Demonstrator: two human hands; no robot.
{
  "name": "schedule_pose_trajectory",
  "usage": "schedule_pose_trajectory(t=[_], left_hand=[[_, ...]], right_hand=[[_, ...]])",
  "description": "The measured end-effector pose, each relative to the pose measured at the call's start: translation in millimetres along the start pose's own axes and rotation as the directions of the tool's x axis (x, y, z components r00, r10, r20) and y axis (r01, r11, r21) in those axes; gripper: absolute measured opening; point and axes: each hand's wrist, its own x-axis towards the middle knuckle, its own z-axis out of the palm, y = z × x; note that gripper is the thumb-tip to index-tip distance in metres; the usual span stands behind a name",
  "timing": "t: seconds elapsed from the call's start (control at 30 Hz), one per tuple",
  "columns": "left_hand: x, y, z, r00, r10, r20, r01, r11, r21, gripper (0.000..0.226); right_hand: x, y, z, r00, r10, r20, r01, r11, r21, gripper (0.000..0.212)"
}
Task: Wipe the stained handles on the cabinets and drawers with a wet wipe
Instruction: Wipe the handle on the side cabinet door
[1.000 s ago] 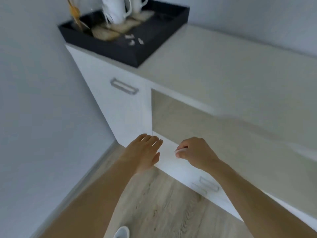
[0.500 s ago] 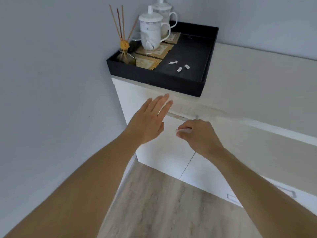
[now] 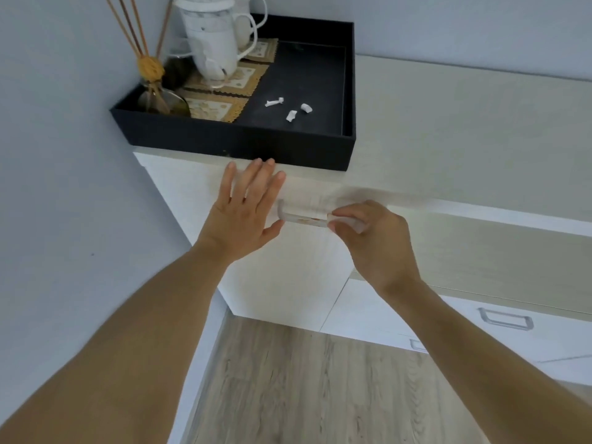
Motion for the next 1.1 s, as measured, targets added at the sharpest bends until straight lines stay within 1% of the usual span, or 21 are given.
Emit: schedule_pose_trajectory(t=[0.07,0.13,0.17,0.2,0.27,0.33,0.4,0.47,0.53,0.6,0.67,0.73,0.83,0.9,1.03,1.1], left_hand=[[0,4,13,0.999,-0.014,-0.038,0.016,0.999,0.044,0.071],[1,9,25,0.996,-0.037,-0.083,0.044,0.995,0.091,0.07],[1,11,31,0.993,-0.052,-0.108,0.063,0.992,0.105,0.072],[1,12,37,0.989,-0.058,-0.135,0.074,0.991,0.113,0.075],[2,11,48,0.981,-0.049,-0.189,0.069,0.992,0.101,0.078],[3,9,55,0.967,-0.055,-0.247,0.072,0.996,0.059,0.08],[5,9,60,0.951,-0.069,-0.301,0.085,0.996,0.04,0.082],[6,10,64,0.941,-0.074,-0.329,0.09,0.995,0.034,0.083],[7,10,66,0.933,-0.075,-0.353,0.091,0.995,0.029,0.083],[7,10,68,0.925,-0.075,-0.372,0.093,0.995,0.031,0.083],[8,11,70,0.915,-0.083,-0.395,0.105,0.994,0.034,0.082],[9,11,71,0.905,-0.094,-0.415,0.118,0.993,0.032,0.083],[10,11,73,0.894,-0.112,-0.433,0.144,0.989,0.042,0.087],[11,12,72,0.894,-0.12,-0.432,0.154,0.987,0.044,0.089],[12,14,69,0.898,-0.136,-0.418,0.18,0.981,0.067,0.09],[12,14,68,0.898,-0.14,-0.418,0.187,0.98,0.072,0.089]], right_hand=[[2,8,4,0.996,0.033,-0.084,-0.023,0.993,0.112,0.008],[4,14,9,0.986,0.101,-0.134,-0.06,0.956,0.286,0.009],[5,17,13,0.982,0.106,-0.153,-0.048,0.939,0.339,0.01],[4,19,18,0.981,0.08,-0.179,-0.012,0.936,0.353,0.012],[2,23,27,0.971,-0.008,-0.24,0.086,0.945,0.315,0.013],[0,27,34,0.946,-0.093,-0.31,0.174,0.953,0.246,0.013],[-1,32,39,0.905,-0.212,-0.368,0.272,0.955,0.12,0.012],[-1,38,40,0.851,-0.354,-0.389,0.382,0.924,-0.006,0.011],[-1,46,38,0.805,-0.426,-0.414,0.445,0.894,-0.053,0.012],[-2,53,33,0.785,-0.397,-0.476,0.441,0.897,-0.022,0.016],[-4,60,29,0.79,-0.324,-0.52,0.401,0.915,0.04,0.018],[-5,65,30,0.812,-0.267,-0.518,0.366,0.925,0.097,0.019],[0,63,42,0.841,-0.228,-0.49,0.356,0.916,0.186,0.022],[0,59,51,0.851,-0.197,-0.486,0.347,0.907,0.239,0.021],[-5,57,60,0.834,-0.199,-0.515,0.347,0.914,0.209,0.018],[-6,58,61,0.828,-0.187,-0.528,0.349,0.91,0.224,0.02]])
